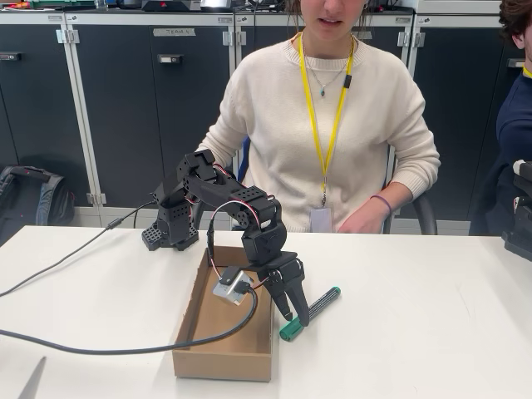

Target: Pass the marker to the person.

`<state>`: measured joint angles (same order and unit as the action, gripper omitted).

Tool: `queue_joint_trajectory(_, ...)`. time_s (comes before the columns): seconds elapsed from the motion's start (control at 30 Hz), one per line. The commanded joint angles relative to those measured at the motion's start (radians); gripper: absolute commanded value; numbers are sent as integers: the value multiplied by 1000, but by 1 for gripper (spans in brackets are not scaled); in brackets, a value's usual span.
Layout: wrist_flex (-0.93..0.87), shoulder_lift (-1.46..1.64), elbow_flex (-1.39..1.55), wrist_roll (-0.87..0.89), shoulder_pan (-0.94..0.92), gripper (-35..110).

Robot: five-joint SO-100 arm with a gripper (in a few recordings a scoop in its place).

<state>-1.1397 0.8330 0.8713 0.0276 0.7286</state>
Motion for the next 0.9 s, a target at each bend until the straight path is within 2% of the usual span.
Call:
queue_joint_trajectory(0.0, -14, -9, 14, 14, -28, 24)
queue_joint_trajectory(0.53, -69, -74, -80, 9, -66, 23)
queue_joint_trajectory(0.87, -58, -87, -103, -89, -141, 20)
